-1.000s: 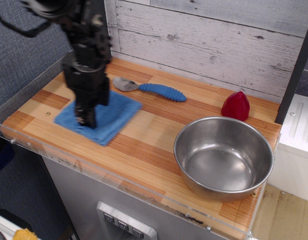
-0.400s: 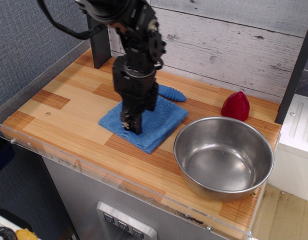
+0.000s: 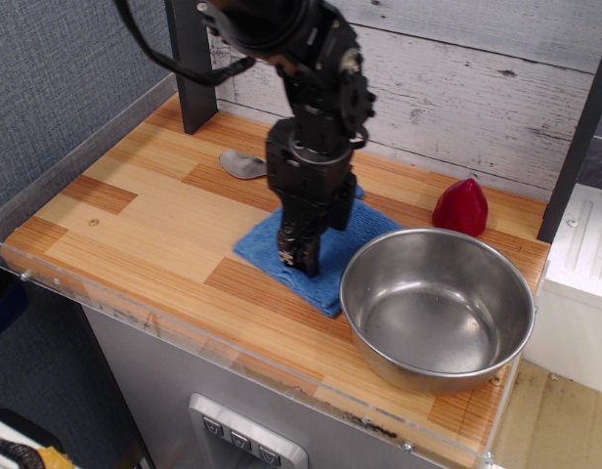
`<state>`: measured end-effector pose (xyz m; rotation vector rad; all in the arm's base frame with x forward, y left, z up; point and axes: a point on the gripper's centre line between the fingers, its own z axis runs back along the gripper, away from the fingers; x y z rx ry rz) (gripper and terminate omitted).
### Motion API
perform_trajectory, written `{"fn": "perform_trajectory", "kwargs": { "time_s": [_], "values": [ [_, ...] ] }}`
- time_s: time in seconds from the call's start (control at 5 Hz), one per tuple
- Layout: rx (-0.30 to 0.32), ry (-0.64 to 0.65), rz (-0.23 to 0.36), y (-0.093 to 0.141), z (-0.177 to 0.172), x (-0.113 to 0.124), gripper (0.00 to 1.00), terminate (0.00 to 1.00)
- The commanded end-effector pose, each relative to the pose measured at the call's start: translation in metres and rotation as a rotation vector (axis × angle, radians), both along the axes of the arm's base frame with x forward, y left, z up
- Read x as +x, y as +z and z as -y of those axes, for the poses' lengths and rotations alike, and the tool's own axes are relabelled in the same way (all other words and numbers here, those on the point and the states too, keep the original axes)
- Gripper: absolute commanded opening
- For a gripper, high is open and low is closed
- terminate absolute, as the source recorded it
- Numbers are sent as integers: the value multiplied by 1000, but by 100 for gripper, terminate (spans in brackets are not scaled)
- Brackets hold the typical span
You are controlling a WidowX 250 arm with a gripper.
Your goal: Move the blue cloth so it is touching the side of the silver bowl.
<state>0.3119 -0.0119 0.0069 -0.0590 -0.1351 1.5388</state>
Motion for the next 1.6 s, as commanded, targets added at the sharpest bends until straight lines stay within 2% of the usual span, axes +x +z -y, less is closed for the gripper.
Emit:
{"fn": "perform_trajectory", "kwargs": {
  "time_s": [0.0, 0.2, 0.4, 0.8, 1.2, 1.4],
  "values": [
    [-31, -2, 32, 9, 7, -3, 100, 0],
    [-5, 78, 88, 31, -12, -3, 100, 0],
    [-7, 116, 159, 56, -23, -1, 100, 0],
    [13, 109, 240, 90, -25, 3, 100, 0],
    [13, 109, 240, 90, -25, 3, 100, 0],
    [13, 109, 240, 90, -25, 3, 100, 100]
  ]
}}
